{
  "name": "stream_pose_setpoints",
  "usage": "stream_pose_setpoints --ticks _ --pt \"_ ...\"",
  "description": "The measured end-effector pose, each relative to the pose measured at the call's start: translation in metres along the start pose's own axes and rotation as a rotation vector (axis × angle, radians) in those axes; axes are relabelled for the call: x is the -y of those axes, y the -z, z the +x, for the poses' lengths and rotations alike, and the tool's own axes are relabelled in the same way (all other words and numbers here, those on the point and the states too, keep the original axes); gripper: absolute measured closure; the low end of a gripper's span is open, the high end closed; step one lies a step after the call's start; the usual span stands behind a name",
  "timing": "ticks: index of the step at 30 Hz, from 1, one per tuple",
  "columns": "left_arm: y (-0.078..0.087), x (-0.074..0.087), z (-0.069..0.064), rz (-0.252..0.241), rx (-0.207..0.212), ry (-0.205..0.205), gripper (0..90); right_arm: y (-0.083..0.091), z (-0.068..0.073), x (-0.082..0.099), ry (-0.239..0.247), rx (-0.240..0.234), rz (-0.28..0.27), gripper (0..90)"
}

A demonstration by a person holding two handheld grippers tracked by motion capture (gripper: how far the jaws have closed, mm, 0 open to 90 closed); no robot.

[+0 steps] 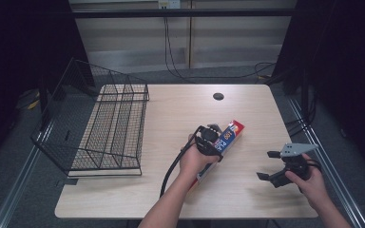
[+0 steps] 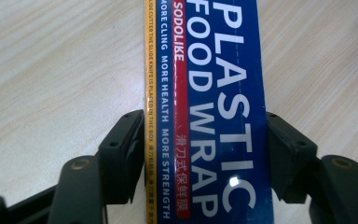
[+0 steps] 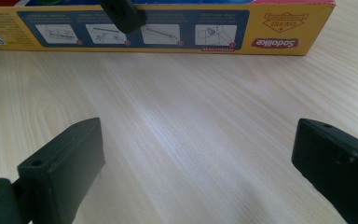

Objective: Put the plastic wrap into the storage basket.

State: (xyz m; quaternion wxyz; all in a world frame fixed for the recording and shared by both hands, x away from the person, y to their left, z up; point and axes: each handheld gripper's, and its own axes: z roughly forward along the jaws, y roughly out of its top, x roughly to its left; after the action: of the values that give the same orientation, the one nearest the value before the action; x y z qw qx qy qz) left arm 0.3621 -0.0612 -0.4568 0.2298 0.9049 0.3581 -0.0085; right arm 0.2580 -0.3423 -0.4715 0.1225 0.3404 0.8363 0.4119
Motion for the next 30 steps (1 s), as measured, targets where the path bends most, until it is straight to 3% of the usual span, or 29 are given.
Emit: stream_pose_setpoints --ticks 3,6,7,10,14,17,30 --pt "0.007 -0.005 -0.002 0.037 -0.028 0.005 42.0 0.0 0.001 -0.001 0.004 0.002 -0.001 2.2" --pt "0.013 -0.004 0.001 0.072 0.002 -0.007 42.6 0.0 0.001 -0.001 0.007 0.003 -0.003 2.2" --pt "0.015 -0.003 0.002 0.065 0.011 0.012 42.7 0.0 0.001 -0.001 0.008 0.0 -0.003 2.3" --pt "0.025 -0.002 0.006 0.077 0.017 0.014 42.8 0.0 0.001 -0.001 0.003 0.0 -0.001 2.2" --pt "0.039 -0.001 0.011 0.064 0.028 0.054 42.7 0.0 0.002 -0.001 0.001 0.002 -0.004 2.2" --pt "0.049 -0.001 0.014 0.075 0.003 0.052 42.8 0.0 0.002 -0.002 0.007 -0.003 -0.005 2.2" --pt "0.091 -0.002 0.028 0.035 -0.004 0.101 42.7 0.0 0.002 -0.002 0.007 -0.004 -0.009 2.2"
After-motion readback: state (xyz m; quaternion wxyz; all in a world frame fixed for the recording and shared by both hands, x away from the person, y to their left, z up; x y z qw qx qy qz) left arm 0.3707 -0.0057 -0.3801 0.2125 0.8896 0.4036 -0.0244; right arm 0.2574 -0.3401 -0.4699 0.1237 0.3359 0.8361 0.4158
